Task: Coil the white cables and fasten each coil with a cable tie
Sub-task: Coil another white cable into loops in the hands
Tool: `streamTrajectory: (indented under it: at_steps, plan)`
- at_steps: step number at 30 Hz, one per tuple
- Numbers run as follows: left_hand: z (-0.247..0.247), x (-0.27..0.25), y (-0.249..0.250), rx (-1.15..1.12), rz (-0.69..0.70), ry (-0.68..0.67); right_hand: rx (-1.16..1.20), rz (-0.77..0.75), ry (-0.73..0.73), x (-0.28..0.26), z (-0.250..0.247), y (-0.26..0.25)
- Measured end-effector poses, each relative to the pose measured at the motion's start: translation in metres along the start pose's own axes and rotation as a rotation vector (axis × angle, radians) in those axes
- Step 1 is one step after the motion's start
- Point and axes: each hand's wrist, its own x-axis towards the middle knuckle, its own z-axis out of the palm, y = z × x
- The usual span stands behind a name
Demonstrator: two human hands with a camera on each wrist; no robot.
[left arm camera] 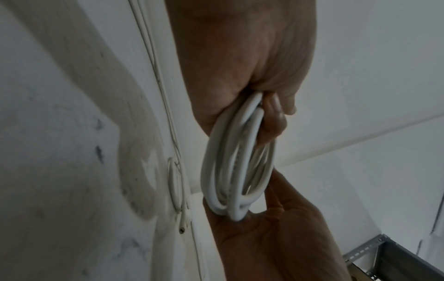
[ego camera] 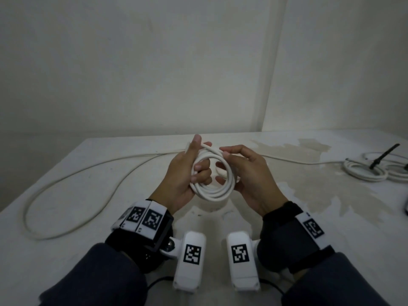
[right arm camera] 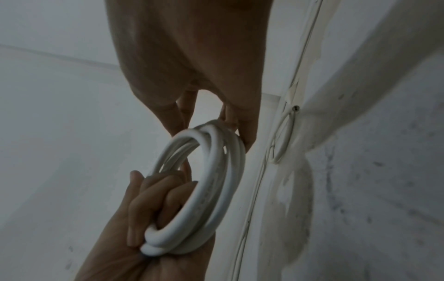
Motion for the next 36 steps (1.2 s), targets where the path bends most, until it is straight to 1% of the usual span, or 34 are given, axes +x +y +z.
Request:
streamTrajectory:
  at_steps: [2,5,10,12,14,15,16,19,21,23,24,26,29,32,36]
  plan:
    - [0.0,0.0,-0.001,0.004,-0.01,0.002,-0.06,-0.06,-0.01,-0.002,0.0,0.0]
    - [-0.002,-0.001,0.0,0.014,-0.005,0.002,-0.157,-0.13,-0.071,-0.003,0.0,0.001]
    - [-0.003,0.0,0.001,-0.011,-0.015,0.005,-0.124,-0.115,-0.157,-0.003,-0.004,0.001]
    - [-0.002,0.001,0.0,-0.055,-0.015,0.012,-0.143,-0.18,-0.109,-0.002,-0.004,0.003]
    - [-0.004,0.004,0.003,-0.123,0.006,0.023,-0.232,-0.308,0.012,0.002,-0.006,0.006]
    - [-0.005,0.005,0.006,-0.153,0.026,0.034,-0.269,-0.341,0.061,0.005,-0.007,0.008]
    - [-0.008,0.006,0.01,-0.175,0.047,0.047,-0.291,-0.343,0.087,0.006,-0.007,0.01]
    - [-0.012,0.008,0.015,-0.211,0.073,0.071,-0.312,-0.315,0.099,0.006,-0.005,0.01]
    - [-0.015,0.008,0.014,-0.232,0.081,0.084,-0.219,-0.28,0.18,0.006,-0.004,0.007]
    - [-0.017,0.01,0.013,-0.274,0.102,0.095,-0.043,-0.182,0.251,0.006,-0.005,0.004]
    - [-0.017,0.011,0.013,-0.298,0.117,0.105,0.032,-0.114,0.256,0.006,-0.006,0.003]
    - [-0.018,0.012,0.013,-0.343,0.142,0.121,0.117,0.003,0.217,0.007,-0.008,0.003]
    - [-0.02,0.014,0.014,-0.367,0.161,0.107,0.121,0.062,0.149,0.007,-0.008,0.004]
    - [-0.019,0.013,0.01,-0.383,0.124,0.059,0.074,0.012,0.126,0.007,-0.009,0.003]
    - [-0.011,0.008,-0.004,-0.361,0.003,-0.033,-0.018,-0.187,0.212,0.007,-0.013,0.003]
